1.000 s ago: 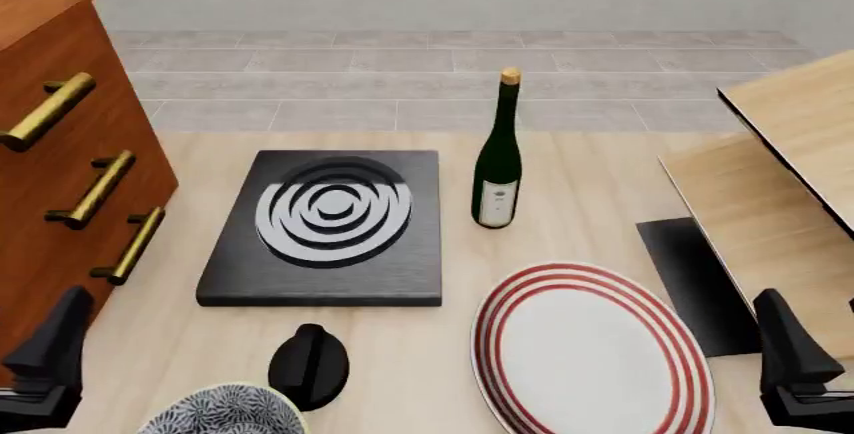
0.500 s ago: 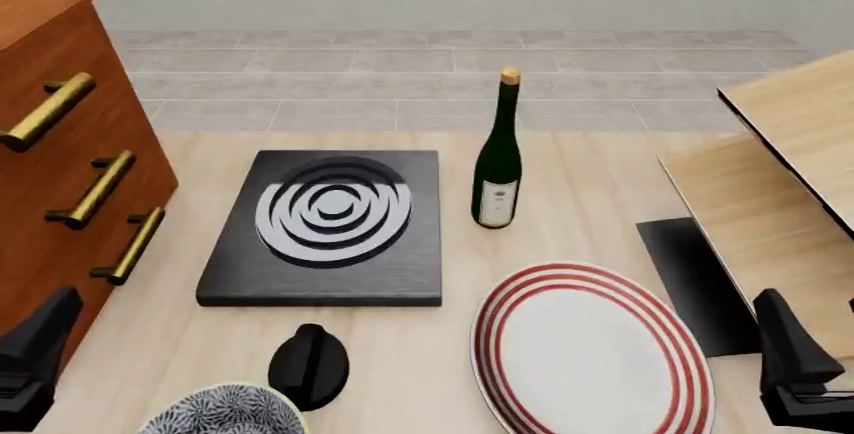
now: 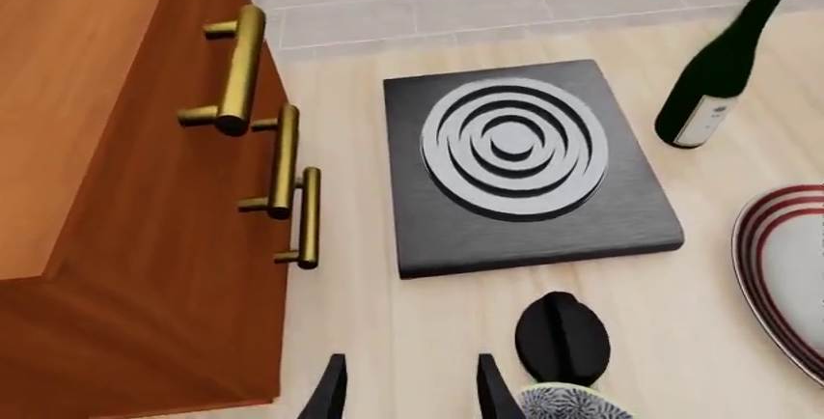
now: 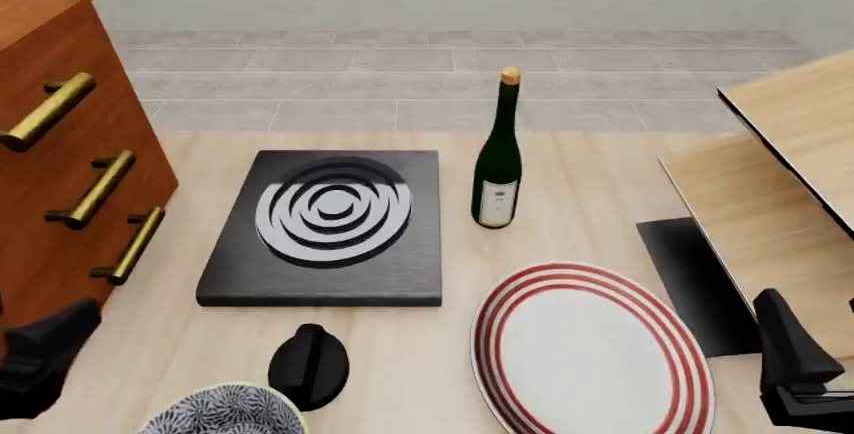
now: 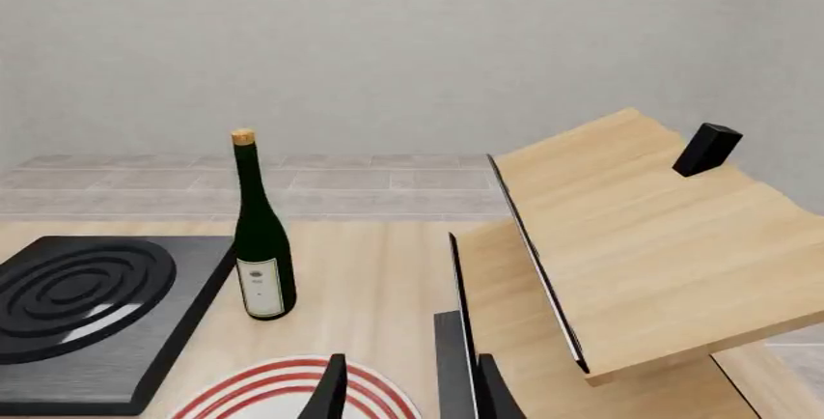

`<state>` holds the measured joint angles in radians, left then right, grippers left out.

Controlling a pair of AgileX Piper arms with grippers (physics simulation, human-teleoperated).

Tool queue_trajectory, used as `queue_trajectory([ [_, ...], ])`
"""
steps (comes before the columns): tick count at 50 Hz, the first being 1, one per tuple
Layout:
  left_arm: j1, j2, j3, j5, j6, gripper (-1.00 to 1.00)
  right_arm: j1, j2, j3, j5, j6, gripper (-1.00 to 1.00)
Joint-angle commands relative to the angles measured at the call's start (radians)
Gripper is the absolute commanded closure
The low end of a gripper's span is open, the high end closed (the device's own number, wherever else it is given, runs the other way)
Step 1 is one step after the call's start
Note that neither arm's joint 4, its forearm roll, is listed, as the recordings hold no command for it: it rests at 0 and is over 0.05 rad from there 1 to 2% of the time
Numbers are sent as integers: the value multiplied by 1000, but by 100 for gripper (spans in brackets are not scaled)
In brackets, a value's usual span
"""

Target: Put the bowl on the top of the cabinet.

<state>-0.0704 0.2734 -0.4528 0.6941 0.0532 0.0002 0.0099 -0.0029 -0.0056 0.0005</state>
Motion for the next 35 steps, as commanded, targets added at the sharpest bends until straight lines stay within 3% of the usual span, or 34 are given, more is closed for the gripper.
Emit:
queue_trajectory([
  [1,-23,78,-36,79,-12,-100,0,0,0,0,0,-100],
  [35,-53,144,-92,178,10,-100,0,0,0,0,0,-100],
])
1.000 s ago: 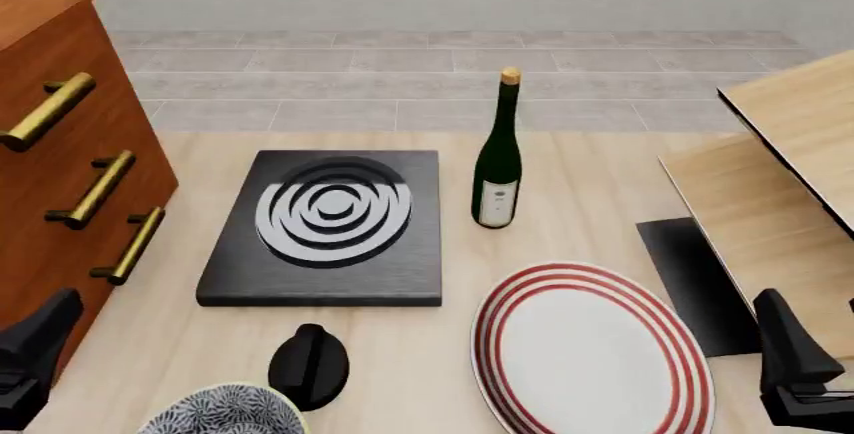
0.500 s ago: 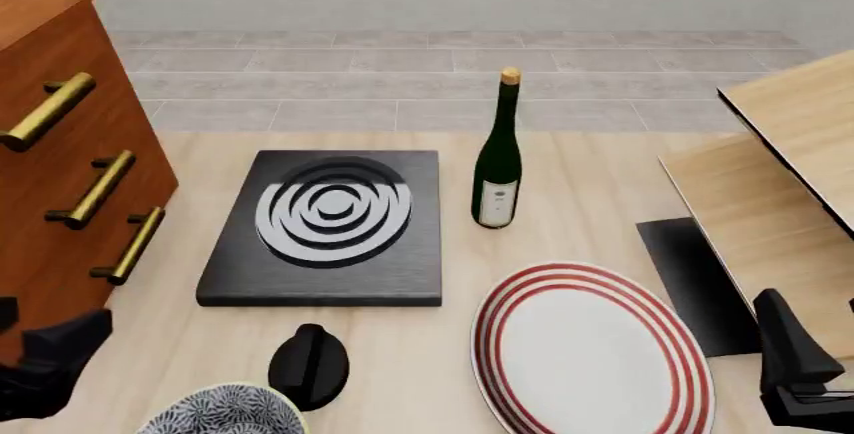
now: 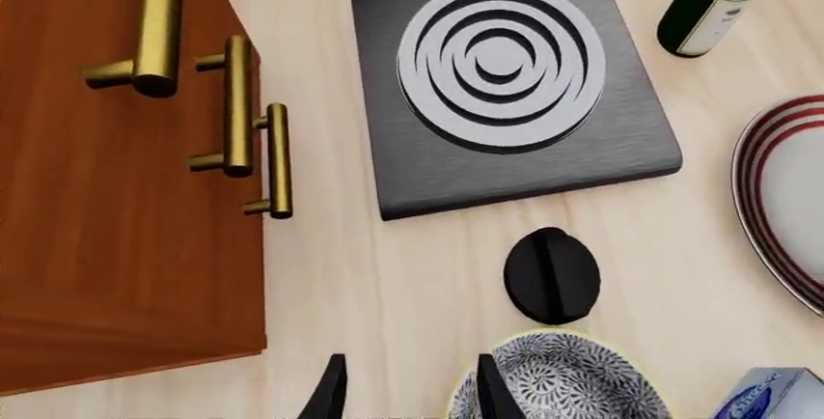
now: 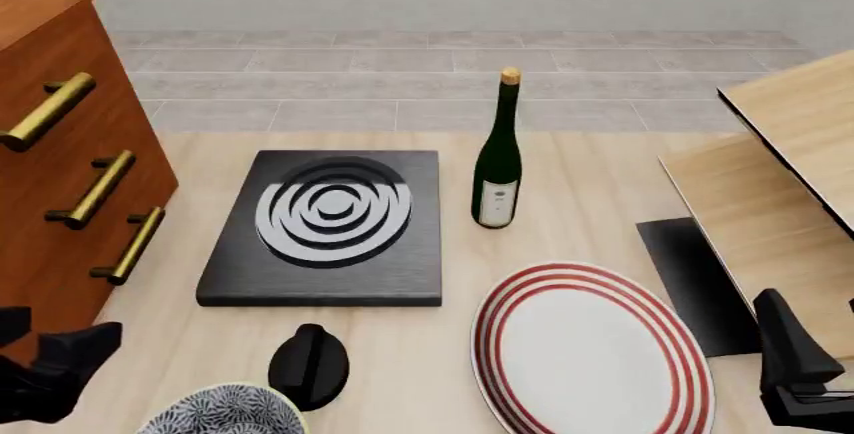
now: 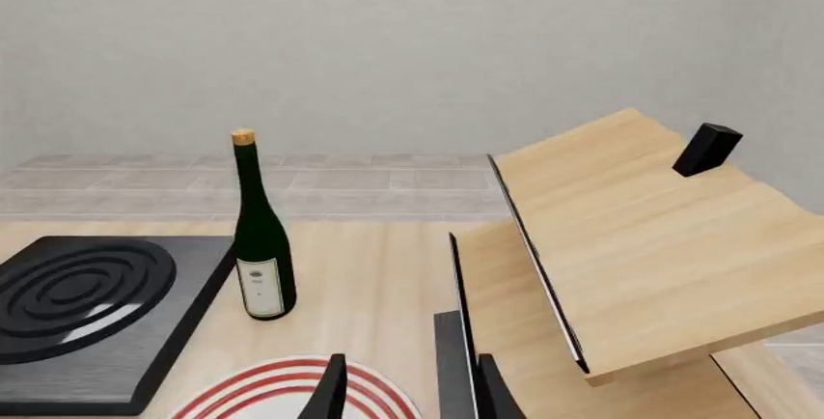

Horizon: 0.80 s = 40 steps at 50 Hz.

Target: Put the bowl on the top of the cabinet.

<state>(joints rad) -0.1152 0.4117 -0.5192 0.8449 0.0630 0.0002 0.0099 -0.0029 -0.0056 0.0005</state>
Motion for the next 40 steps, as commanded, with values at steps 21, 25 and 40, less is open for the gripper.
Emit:
queue_trajectory([
  [21,-47,28,-92,132,-3,-100,0,0,0,0,0,-100],
  [25,-41,49,-97,143,-6,-100,0,0,0,0,0,-100],
  [40,-89,75,-111,203,-5,-100,0,0,0,0,0,-100],
])
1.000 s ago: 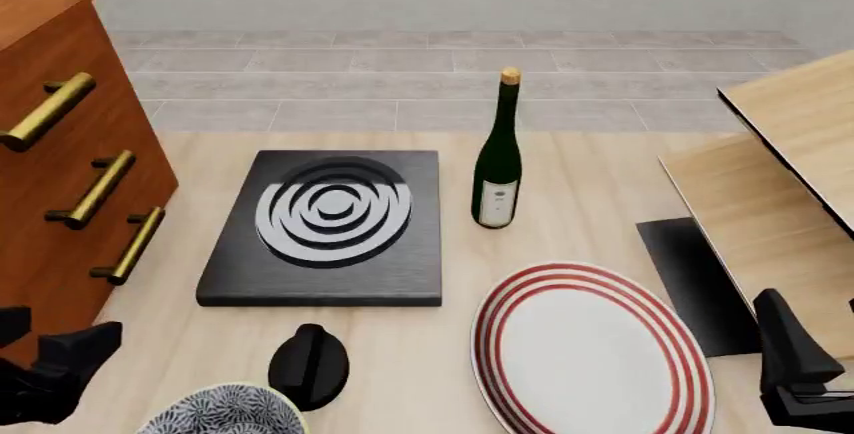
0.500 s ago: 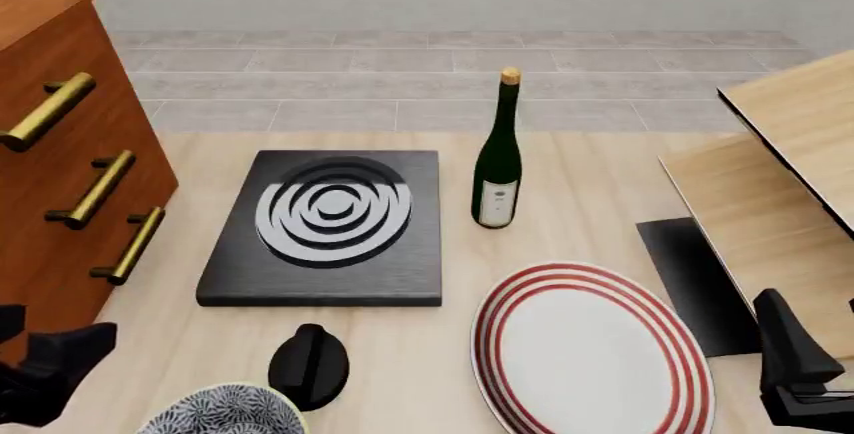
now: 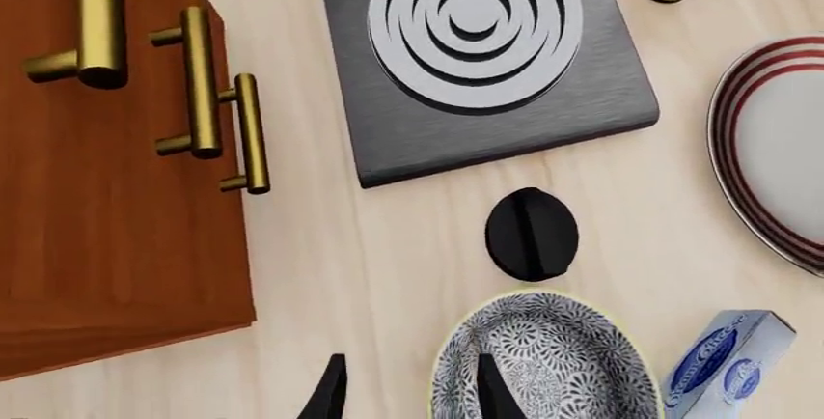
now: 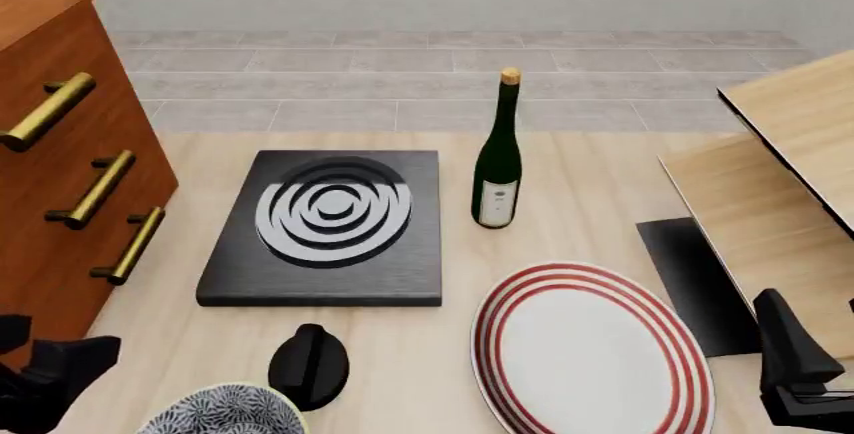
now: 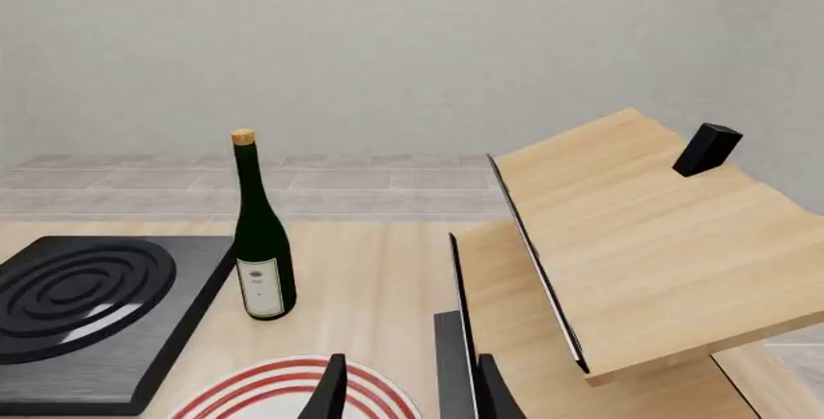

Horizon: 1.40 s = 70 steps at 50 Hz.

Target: Put the bowl on the top of the cabinet.

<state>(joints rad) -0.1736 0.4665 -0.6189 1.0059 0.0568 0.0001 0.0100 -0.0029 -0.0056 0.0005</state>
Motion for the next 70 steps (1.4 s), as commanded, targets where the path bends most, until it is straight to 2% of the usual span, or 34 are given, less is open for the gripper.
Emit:
queue_trajectory([
  [1,-59,26,-9,54,-22,-100,0,0,0,0,0,-100],
  [2,-70,28,-8,60,-31,-100,0,0,0,0,0,-100],
  [3,-53,27,-12,53,-5,-100,0,0,0,0,0,-100],
  [8,-67,41,-9,53,20,-100,0,0,0,0,0,-100],
  [21,-99,70,-11,67,54,-100,0,0,0,0,0,-100],
  [23,-118,68,-11,76,56,-100,0,0,0,0,0,-100],
  [24,-158,63,-14,92,36,-100,0,0,0,0,0,-100],
  [27,-138,60,-6,86,83,-100,0,0,0,0,0,-100],
  [46,-107,84,67,38,139,-100,0,0,0,0,0,-100],
  [61,-100,81,130,8,159,-100,0,0,0,0,0,-100],
  [68,-116,76,136,21,151,-100,0,0,0,0,0,-100],
  [70,-136,96,147,26,123,-100,0,0,0,0,0,-100],
])
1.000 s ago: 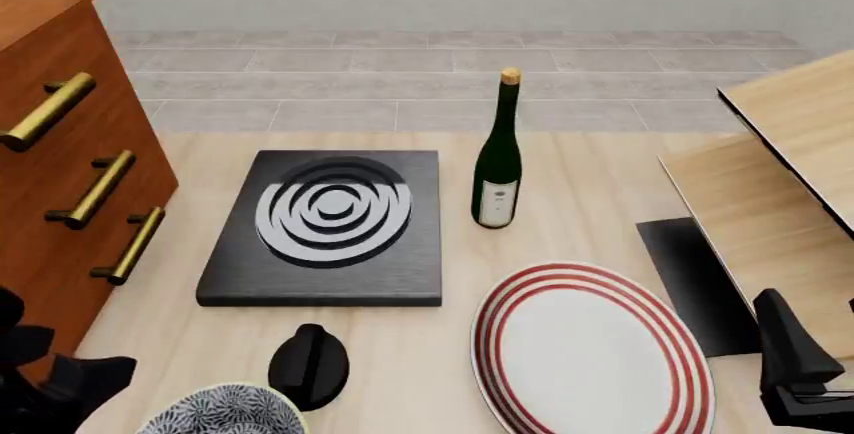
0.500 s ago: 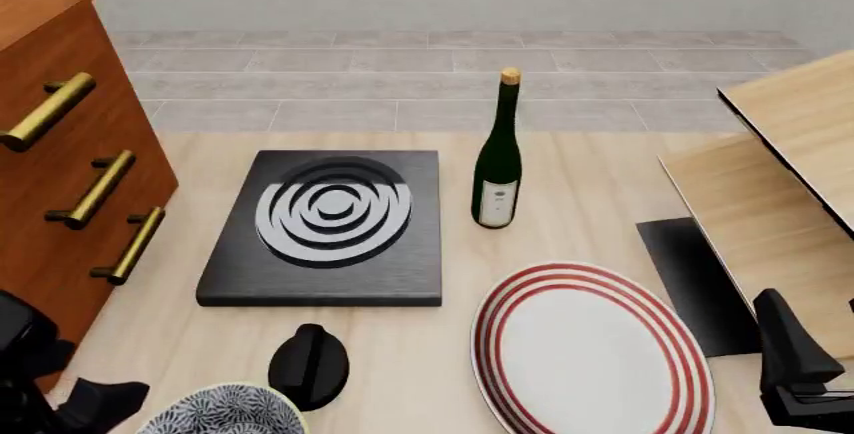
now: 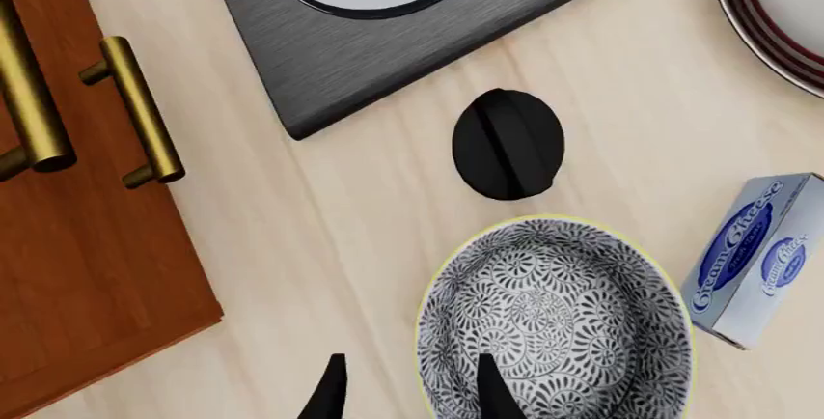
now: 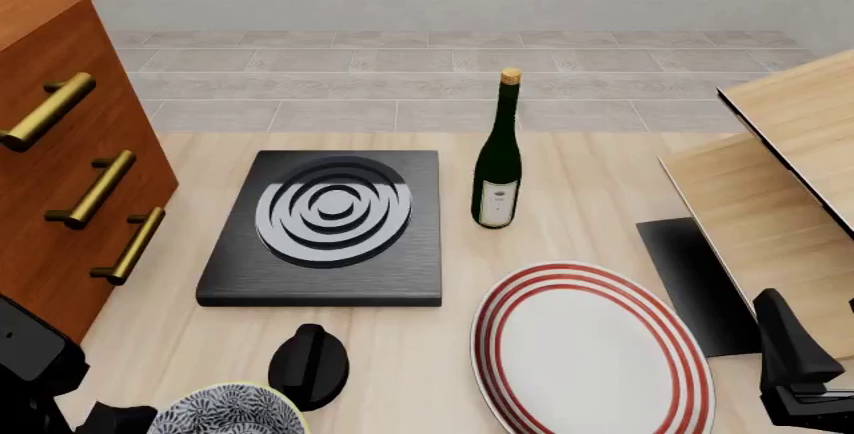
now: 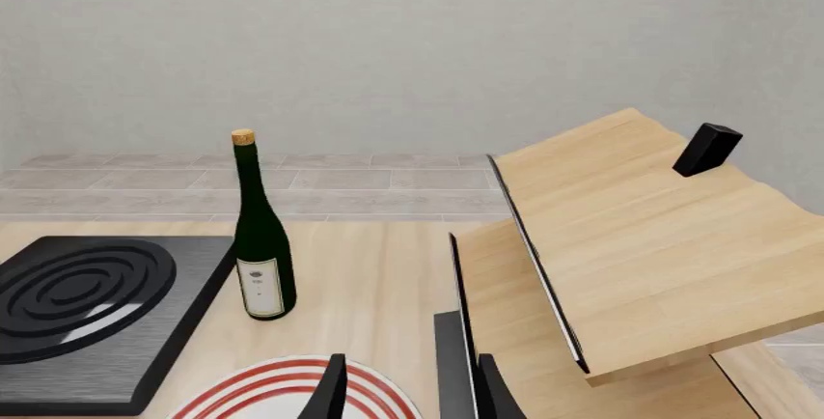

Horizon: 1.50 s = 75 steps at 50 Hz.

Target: Put the bowl on the top of the cabinet.

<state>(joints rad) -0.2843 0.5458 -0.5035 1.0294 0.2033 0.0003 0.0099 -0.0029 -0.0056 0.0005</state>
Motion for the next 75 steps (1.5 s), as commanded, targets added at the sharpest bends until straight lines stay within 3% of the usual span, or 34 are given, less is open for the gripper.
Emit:
queue_trajectory([
  [1,-41,-11,22,11,-11,-100,0,0,0,0,0,-100],
  [16,-40,14,60,-51,-24,-100,0,0,0,0,0,-100],
  [38,6,65,165,-176,20,-100,0,0,0,0,0,-100],
  [75,-8,147,250,-317,47,-100,0,0,0,0,0,-100],
])
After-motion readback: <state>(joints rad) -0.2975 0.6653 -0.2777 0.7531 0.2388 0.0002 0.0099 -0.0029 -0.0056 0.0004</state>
